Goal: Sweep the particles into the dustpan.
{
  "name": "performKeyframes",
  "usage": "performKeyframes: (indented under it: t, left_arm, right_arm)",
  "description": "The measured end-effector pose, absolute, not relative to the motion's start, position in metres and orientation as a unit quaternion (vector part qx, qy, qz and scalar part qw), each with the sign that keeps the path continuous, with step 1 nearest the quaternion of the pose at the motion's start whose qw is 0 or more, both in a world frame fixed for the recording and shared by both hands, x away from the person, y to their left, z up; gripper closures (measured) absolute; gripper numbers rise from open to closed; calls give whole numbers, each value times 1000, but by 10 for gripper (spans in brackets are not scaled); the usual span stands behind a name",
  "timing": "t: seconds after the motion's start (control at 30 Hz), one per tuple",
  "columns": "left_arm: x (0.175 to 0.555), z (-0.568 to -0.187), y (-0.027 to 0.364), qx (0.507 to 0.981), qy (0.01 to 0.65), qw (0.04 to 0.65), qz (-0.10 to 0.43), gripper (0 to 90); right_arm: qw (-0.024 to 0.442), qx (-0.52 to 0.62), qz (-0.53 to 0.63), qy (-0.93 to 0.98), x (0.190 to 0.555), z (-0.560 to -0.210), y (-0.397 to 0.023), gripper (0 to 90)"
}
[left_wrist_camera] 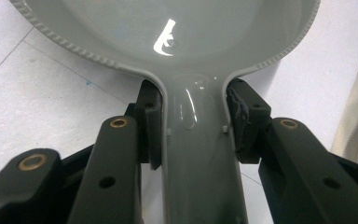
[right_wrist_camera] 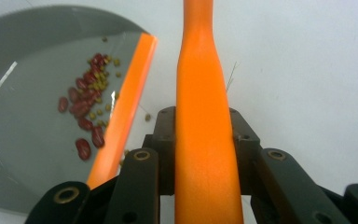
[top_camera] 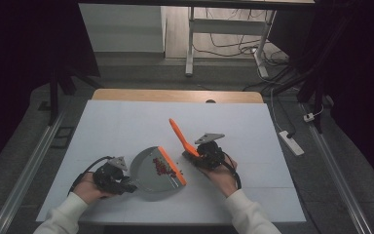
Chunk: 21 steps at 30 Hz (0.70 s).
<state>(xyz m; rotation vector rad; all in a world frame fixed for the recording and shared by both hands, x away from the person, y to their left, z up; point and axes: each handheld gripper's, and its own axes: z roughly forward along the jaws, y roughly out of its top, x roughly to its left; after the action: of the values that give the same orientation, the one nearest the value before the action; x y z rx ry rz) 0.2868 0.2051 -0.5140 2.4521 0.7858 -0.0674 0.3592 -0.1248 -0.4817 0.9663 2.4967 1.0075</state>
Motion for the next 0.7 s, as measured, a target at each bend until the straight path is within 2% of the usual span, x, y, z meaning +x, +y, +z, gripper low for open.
performKeyframes:
  t: [0.27, 0.33, 0.43, 0.7]
  left_arm:
    - [287, -514, 205, 914, 294, 278, -23, 612]
    - [287, -514, 205, 914, 293, 279, -24, 612]
    - [287, -514, 205, 914, 294, 278, -23, 612]
    - [286, -514, 205, 915, 293, 277, -25, 612]
  right_arm:
    - [114, 307, 341, 881, 348, -490, -103, 704]
    - [76, 300, 357, 881, 344, -489, -98, 704]
    - [48, 284, 388, 876, 340, -480, -93, 705]
    - [101, 321, 385, 860, 347, -473, -114, 704]
